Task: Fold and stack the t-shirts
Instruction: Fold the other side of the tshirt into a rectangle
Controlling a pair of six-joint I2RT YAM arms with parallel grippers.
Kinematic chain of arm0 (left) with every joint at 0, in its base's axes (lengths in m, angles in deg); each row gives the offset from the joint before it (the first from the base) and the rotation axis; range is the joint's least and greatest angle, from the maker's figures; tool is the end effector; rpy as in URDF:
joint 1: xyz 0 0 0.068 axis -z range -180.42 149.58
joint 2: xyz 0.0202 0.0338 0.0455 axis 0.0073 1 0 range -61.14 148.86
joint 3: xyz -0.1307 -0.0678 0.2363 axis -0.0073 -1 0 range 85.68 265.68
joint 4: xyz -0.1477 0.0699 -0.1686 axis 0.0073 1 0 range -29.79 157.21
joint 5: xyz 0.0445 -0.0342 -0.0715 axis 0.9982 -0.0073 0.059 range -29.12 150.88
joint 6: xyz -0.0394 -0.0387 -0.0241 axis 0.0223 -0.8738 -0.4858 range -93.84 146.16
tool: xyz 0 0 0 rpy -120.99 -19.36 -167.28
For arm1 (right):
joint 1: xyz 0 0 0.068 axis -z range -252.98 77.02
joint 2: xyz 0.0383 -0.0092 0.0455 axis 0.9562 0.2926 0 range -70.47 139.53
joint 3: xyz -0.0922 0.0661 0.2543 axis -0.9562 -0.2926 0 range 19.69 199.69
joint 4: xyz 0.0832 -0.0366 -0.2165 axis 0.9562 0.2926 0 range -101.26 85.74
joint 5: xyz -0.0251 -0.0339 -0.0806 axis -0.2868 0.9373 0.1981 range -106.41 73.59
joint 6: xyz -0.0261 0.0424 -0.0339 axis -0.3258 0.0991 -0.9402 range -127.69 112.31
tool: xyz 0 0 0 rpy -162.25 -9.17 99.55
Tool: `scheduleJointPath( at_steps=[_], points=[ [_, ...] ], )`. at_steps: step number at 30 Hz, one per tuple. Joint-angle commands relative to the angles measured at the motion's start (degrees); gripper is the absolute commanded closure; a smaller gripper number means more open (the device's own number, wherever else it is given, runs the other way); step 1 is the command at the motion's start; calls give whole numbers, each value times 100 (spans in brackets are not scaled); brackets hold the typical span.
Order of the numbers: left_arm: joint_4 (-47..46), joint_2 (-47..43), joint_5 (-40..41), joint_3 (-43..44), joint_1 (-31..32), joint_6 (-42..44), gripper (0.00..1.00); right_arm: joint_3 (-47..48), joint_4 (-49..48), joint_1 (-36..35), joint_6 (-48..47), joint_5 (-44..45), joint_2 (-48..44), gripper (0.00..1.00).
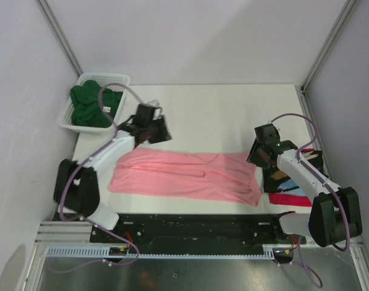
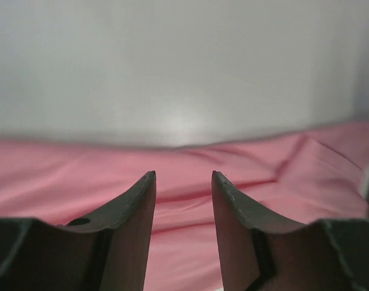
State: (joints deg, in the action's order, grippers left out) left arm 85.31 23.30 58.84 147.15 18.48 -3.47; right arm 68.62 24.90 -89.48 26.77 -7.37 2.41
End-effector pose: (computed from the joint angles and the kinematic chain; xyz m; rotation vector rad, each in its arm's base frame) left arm 0.2793 -0.0971 0.2646 -0.2128 2.4458 -0.4263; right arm 0.2143 0.0562 0.2360 0.4605 2.5622 0.1129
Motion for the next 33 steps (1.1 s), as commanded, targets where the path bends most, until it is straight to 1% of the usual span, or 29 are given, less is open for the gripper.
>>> scheduleJointPath(
  at_steps=[1,4,7,12,19,26,30,33],
  points=[
    [-670,1037,-923,910,1078,188,54,46,-79,80,-1,13,6,56],
    [-758,1909,-1106,1567,1608,218,54,-63,-145,98,68,-101,19,57],
    [-787,2578,-1329,2081,1981,237,53,-183,-179,102,118,-148,7,57],
    [-806,3242,-1541,2603,2386,282,51,-385,-212,152,146,-151,-87,57],
    [-813,3761,-1580,3009,2573,273,50,-559,-266,162,166,-232,-163,57],
    [-801,4008,-1436,3200,2593,284,51,-623,-286,163,152,-288,-215,57],
    [-801,4038,-1384,3187,2603,256,54,-637,-312,164,143,-306,-192,57],
    [-797,4008,-1383,3133,2622,249,61,-645,-331,170,140,-305,-185,57]
  ],
)
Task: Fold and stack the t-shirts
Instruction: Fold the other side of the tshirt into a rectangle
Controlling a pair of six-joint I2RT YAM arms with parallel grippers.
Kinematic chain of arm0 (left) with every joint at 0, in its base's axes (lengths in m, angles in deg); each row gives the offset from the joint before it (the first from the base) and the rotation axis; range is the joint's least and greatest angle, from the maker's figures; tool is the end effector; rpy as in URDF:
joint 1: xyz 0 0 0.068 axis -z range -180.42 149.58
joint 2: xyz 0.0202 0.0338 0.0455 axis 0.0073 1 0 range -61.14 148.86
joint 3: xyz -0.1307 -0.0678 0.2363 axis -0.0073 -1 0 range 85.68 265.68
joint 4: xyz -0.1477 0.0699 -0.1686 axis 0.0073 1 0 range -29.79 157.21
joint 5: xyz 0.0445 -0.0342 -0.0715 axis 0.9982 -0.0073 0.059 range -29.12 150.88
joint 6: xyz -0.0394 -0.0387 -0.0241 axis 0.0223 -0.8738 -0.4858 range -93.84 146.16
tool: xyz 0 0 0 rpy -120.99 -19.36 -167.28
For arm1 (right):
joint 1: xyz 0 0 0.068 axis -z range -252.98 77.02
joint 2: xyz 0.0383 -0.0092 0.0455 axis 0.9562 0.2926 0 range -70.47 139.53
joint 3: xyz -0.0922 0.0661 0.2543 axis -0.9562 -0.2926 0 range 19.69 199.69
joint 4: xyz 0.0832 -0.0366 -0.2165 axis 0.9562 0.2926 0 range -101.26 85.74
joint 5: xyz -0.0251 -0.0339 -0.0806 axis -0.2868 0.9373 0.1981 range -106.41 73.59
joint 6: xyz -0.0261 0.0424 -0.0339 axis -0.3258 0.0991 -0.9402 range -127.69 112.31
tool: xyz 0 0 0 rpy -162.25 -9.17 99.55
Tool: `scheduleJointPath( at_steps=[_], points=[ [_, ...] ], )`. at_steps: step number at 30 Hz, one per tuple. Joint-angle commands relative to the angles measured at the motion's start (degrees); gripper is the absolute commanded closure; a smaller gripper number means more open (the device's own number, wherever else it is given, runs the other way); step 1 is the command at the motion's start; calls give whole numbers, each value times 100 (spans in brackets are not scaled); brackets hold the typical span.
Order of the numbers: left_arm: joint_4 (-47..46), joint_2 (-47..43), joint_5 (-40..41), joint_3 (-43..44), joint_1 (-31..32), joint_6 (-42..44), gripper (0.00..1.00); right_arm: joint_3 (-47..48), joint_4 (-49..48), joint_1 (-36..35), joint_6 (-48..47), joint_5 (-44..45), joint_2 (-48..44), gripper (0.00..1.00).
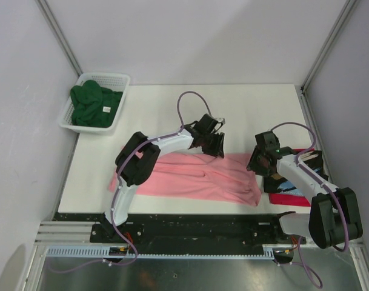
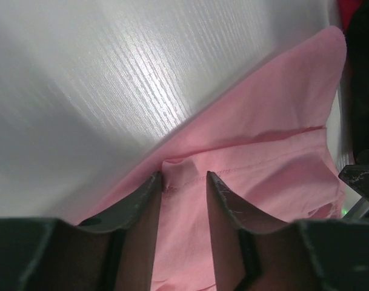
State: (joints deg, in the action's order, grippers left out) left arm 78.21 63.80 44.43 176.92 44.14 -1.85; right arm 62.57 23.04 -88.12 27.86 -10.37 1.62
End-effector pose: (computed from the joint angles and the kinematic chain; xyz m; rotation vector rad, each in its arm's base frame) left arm 0.3191 -0.3317 0.1728 0.5111 2.5931 -0.8499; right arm 0.2019 0.0498 0.2111 0.5068 2.6280 0.1418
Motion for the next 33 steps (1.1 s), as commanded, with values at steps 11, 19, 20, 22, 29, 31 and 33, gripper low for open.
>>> scheduleJointPath(
  at_steps=[11,19,20,22,29,31,33],
  points=[
    [-86,-544,32,-112,145,93,99,-55,-323,73,21,68,68,57],
    [-94,-1175,124,-711,207,82,100,-115,-613,127,39,19,387,57],
    [-95,-1201,120,-769,205,83,100,-127,-650,126,48,11,412,58],
    [-90,-1221,103,-857,216,87,100,-147,-732,125,66,-13,464,58],
    [-87,-1193,89,-940,219,83,100,-224,-987,128,159,-186,679,60],
    [-88,-1186,89,-941,213,82,100,-250,-1031,119,179,-210,713,62],
    [-89,-1184,78,-946,212,84,100,-259,-1044,115,195,-211,719,64]
  ],
)
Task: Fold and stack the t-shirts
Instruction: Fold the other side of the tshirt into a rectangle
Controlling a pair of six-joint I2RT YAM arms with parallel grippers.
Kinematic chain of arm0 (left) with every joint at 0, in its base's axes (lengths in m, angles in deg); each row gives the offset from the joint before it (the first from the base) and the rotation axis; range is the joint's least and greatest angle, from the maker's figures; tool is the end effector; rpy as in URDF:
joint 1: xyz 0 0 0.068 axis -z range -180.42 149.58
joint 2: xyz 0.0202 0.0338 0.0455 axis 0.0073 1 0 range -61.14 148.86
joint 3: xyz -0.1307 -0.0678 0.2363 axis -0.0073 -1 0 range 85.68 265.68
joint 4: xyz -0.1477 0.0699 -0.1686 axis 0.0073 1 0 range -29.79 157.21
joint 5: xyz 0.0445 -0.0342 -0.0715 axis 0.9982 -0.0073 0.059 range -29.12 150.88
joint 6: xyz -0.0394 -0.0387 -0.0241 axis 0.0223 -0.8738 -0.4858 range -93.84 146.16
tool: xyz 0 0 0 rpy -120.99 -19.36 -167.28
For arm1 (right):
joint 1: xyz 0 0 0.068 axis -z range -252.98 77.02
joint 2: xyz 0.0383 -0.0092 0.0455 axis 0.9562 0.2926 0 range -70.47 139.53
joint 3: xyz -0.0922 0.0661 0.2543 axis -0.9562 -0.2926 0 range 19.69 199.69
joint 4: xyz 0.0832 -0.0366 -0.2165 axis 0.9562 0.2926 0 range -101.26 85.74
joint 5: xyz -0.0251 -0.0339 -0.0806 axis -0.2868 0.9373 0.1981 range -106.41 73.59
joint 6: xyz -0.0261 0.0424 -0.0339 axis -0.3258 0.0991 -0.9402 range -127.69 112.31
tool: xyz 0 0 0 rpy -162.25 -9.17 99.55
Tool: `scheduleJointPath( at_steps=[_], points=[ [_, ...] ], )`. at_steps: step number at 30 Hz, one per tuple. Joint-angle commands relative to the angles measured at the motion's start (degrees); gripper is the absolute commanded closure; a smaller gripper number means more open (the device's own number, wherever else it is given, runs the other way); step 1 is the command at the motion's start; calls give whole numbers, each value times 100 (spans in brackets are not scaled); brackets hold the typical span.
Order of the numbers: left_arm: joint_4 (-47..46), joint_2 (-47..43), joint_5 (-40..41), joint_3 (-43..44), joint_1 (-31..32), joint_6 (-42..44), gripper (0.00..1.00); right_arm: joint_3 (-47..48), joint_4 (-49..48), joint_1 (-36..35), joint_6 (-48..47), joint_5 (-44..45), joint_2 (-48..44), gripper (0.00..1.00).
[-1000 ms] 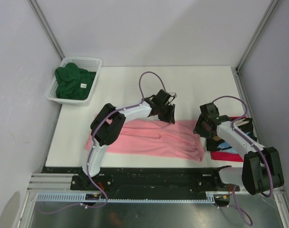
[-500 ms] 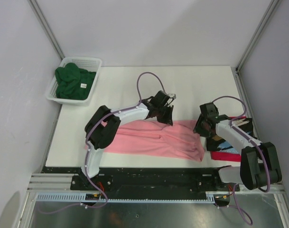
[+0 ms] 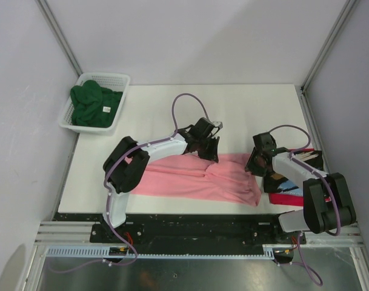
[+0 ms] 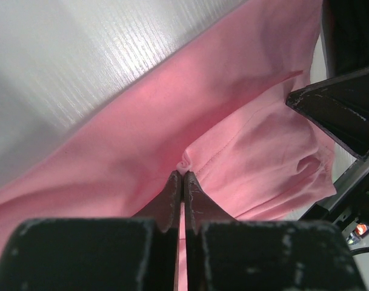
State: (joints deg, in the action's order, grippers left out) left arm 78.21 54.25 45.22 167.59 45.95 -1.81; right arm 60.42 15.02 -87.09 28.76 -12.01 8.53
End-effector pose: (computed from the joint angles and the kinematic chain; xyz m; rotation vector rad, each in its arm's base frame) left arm 0.2826 -0.3137 0.1964 0.5472 2.5848 -0.8461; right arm 0.2204 0.0519 0.1845 0.5466 2.6473 0.1665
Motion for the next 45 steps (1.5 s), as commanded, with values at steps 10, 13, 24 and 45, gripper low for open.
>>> scheduleJointPath(
  at_steps=[10,13,24,45],
  points=[
    [-94,-374,-69,-194,52,17,100,-48,-6,-29,143,8,-387,89],
    [-93,-453,-70,-281,70,5,100,-48,105,-48,143,7,-492,95],
    [-89,-759,-62,-624,113,-31,100,-81,405,-236,132,117,-786,83],
    [-89,-949,-79,-1228,346,-22,100,-23,-203,-364,130,93,-460,64]
  ],
)
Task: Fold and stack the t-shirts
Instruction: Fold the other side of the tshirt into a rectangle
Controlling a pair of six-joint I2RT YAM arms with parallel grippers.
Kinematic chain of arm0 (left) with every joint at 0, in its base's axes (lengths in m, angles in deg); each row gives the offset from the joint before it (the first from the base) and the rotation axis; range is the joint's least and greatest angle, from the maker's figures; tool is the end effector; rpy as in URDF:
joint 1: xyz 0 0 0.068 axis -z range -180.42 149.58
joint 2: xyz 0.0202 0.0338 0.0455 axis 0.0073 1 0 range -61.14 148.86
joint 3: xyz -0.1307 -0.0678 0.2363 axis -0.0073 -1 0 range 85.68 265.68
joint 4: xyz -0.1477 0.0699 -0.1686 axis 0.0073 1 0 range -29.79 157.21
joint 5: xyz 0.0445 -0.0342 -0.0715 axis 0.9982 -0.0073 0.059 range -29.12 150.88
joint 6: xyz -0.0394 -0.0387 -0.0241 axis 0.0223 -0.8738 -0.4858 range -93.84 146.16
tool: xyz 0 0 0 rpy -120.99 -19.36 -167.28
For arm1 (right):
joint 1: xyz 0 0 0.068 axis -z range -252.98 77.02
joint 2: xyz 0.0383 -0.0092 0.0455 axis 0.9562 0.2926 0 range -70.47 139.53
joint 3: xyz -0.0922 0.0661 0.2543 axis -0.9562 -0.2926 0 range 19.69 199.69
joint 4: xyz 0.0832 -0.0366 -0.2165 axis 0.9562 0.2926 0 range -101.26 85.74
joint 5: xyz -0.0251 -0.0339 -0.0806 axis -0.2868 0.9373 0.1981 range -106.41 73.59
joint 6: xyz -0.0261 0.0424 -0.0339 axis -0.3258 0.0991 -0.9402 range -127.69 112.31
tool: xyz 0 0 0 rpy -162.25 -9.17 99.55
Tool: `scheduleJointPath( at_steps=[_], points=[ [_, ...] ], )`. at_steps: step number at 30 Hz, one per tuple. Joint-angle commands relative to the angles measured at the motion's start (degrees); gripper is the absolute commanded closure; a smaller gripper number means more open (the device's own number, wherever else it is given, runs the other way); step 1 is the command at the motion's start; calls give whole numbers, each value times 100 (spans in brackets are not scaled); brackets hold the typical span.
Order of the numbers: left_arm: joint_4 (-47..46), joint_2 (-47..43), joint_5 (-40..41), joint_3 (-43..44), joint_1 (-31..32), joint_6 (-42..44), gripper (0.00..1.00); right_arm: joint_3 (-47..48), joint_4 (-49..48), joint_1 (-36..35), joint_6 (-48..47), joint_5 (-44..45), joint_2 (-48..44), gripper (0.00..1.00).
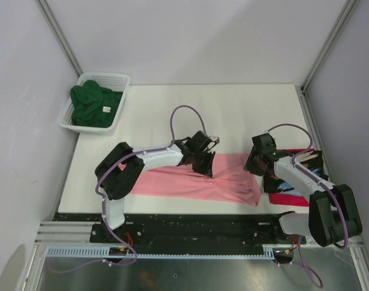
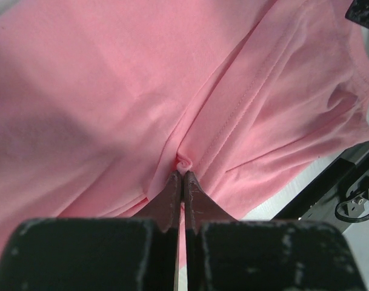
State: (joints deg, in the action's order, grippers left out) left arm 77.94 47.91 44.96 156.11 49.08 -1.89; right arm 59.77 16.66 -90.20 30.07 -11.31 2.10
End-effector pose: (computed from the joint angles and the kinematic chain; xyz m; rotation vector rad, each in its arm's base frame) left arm 0.2371 -0.2962 0.1830 0.6234 2.6689 -0.8169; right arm 0.2040 0.0591 0.2023 0.5003 2.5874 0.2169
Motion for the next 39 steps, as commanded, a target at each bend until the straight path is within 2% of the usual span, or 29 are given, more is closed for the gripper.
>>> scheduleJointPath(
  at_steps=[1,14,17,27,39],
  points=[
    [-61,-310,-48,-86,34,-10,100,65,-397,-67,-12,29,233,64],
    [-66,-264,-33,-83,34,-4,100,198,-727,-237,-48,21,751,66],
    [-65,-269,-27,-83,34,-6,100,202,-670,-265,-16,33,693,70],
    [-68,-402,8,-90,34,11,100,190,-144,-291,51,-8,51,98],
    [-33,-732,-72,-266,43,-12,100,-261,914,-505,340,-90,-1192,100]
  ],
)
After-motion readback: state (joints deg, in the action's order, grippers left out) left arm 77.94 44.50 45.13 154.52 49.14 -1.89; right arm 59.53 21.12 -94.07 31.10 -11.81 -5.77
